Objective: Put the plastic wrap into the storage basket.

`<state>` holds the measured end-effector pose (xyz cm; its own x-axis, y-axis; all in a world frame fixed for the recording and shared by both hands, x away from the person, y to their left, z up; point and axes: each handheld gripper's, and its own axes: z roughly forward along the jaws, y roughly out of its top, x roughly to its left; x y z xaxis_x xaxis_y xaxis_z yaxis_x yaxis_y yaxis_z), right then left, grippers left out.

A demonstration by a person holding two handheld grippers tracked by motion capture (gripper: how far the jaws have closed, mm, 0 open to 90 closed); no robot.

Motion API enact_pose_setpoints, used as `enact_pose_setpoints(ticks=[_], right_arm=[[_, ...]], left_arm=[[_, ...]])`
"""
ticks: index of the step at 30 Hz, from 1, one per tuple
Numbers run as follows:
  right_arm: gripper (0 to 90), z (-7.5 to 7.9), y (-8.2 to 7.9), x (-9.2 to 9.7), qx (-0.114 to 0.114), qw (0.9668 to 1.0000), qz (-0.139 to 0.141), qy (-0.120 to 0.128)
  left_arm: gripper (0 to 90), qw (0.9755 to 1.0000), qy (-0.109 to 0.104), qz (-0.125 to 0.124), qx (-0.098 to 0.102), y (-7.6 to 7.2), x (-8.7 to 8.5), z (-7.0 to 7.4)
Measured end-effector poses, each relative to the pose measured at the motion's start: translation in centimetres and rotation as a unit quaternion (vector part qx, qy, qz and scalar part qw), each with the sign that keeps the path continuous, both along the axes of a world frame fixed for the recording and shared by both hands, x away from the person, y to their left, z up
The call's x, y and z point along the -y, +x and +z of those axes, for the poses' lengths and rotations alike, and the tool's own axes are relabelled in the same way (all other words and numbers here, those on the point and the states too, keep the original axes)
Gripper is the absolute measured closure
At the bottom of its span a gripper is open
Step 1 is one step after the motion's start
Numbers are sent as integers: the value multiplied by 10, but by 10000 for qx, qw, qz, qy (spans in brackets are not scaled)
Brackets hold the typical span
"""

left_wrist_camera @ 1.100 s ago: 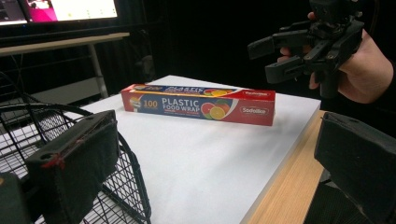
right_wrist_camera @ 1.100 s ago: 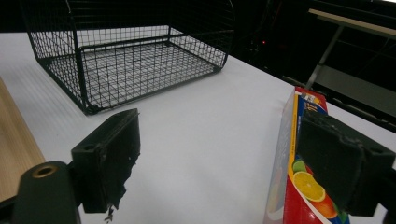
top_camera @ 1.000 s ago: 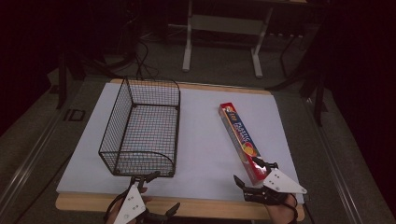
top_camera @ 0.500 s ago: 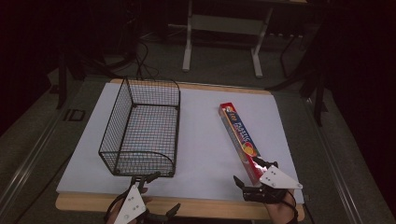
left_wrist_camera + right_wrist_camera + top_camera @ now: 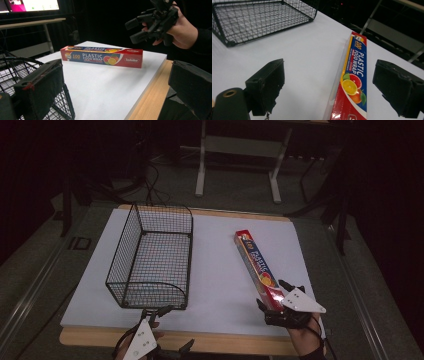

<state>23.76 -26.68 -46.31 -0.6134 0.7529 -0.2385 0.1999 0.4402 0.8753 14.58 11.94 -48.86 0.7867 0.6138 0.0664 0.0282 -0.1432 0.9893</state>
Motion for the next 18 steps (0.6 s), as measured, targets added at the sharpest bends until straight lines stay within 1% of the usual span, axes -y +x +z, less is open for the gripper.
enact_pose_setpoints(ticks=[2, 5, 6, 7, 10, 11, 12, 13, 14, 16, 18], right_arm=[[106, 2, 3, 3, -15, 10000, -75, 40], [113, 4, 9, 6, -239, 9996, -148, 58], [123, 4, 10, 7, -265, 9994, -205, 35], [120, 4, 12, 7, -269, 9991, -317, -61], [115, 4, 14, 8, -265, 9990, -350, -67], [113, 4, 18, 8, -344, 9987, -361, -77], [113, 4, 18, 8, -344, 9987, -361, -77], [113, 5, 19, 8, -345, 9988, -350, -68], [112, 6, 22, 8, -399, 9986, -333, 0], [112, 6, 23, 8, -397, 9986, -345, 7], [105, 8, 28, 8, -408, 9984, -383, 18]], left_arm=[[7, 10000, -14, 5, 3, 0, 0, 0], [7, 10000, -5, 1, -3, 0, 0, 0], [7, 10000, -6, -4, -2, 0, 1, 0], [6, 10000, -12, -9, -5, 0, 1, 0], [7, 10000, -23, -17, -13, 0, 1, 0], [7, 10000, -6, -23, -7, 0, 2, 0], [7, 10000, -6, -23, -7, 0, 2, 0], [7, 10000, -8, -27, -10, 0, 2, -1], [7, 10000, -13, -23, -11, 0, 2, 0], [7, 10000, -25, -21, -18, 0, 2, -1], [6, 10000, -14, -11, -31, 0, 2, -1]])
